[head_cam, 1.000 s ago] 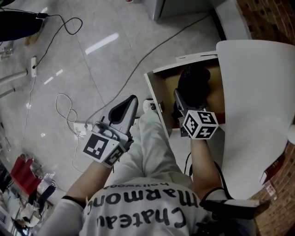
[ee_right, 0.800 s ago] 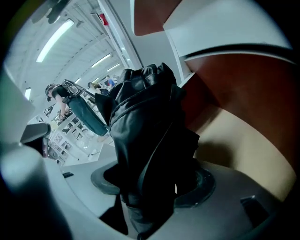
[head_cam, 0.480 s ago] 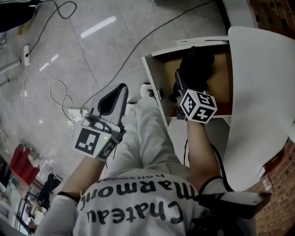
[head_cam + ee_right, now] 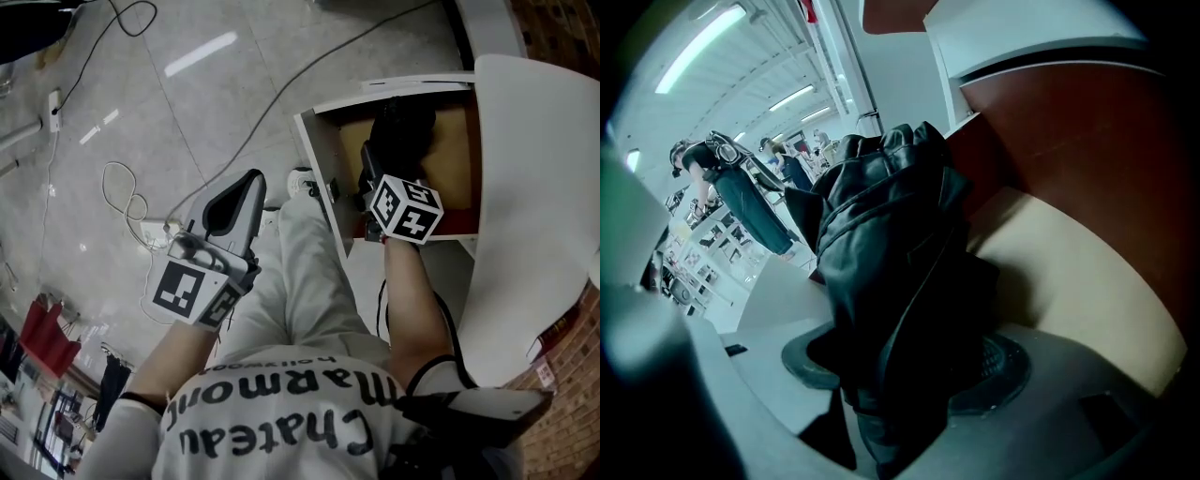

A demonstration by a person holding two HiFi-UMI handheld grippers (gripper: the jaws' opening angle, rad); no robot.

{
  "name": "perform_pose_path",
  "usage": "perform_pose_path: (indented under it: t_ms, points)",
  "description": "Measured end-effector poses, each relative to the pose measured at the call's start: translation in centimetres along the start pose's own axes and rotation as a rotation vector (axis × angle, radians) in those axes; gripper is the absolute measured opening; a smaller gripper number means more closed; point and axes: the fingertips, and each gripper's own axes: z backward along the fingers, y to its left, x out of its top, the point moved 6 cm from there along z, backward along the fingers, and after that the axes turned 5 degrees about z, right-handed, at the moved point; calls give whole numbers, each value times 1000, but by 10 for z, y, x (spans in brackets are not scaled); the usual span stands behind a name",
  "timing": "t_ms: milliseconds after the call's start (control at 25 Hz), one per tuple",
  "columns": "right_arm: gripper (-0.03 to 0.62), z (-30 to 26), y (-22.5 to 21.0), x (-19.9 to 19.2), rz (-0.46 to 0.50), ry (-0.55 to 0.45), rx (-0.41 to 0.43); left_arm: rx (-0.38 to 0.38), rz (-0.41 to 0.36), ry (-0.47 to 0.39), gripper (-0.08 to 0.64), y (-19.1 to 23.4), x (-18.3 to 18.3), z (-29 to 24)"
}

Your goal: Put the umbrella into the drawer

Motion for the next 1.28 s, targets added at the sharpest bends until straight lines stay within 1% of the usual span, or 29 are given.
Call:
perform_pose_path:
  t_ms: [120,200,400,520,720,920,1040,1160,1280]
  points:
    - [285,-2,0,0,0,3,-20,-11,12,10,15,0,-2,7]
    - [285,-2,-1,0,-6,11,-42,-3,8,13,15,2,-4,13]
    - [285,-9,-9,-8,-44,100,-104,28,21,3,15,8,-6,24]
    - [285,-12,-11,-10,-53,121,-114,37,29,-7,15,9,-6,26]
    - [285,-16,-11,-10,-47,129,-133,52,46,-24,15,13,-3,29]
    - [285,-21,-14,-14,-70,131,-142,64,48,-30,15,17,-6,33]
    - [285,-23,-15,-14,-76,127,-141,60,64,-38,15,16,-6,32]
    - [285,-22,-16,-15,-78,145,-146,57,53,-27,15,15,-12,33]
    - [285,-22,-17,-14,-67,171,-170,59,67,-37,15,13,-13,32]
